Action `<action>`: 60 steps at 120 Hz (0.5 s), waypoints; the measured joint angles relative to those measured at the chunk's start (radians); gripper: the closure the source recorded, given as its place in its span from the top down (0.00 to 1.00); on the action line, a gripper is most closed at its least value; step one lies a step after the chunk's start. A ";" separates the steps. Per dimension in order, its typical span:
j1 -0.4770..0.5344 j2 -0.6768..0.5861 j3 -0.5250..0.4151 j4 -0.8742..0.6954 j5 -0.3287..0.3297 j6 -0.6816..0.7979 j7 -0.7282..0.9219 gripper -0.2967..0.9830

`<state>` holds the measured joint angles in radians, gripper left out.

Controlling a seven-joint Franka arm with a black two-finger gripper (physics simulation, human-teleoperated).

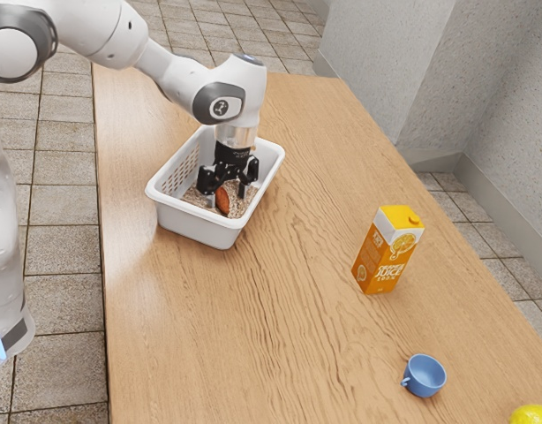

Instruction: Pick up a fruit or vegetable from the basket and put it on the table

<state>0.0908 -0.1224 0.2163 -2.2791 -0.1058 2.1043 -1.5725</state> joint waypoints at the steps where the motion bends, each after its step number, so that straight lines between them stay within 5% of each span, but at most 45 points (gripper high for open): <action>1: -0.001 -0.001 0.000 0.000 0.000 0.000 -0.001 0.56; 25: -0.008 -0.023 0.000 -0.002 0.005 -0.010 -0.017 0.35; 60: -0.011 -0.097 -0.032 0.068 0.052 -0.054 -0.047 0.35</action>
<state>0.0797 -0.2190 0.1839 -2.2111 -0.0540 2.0500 -1.6192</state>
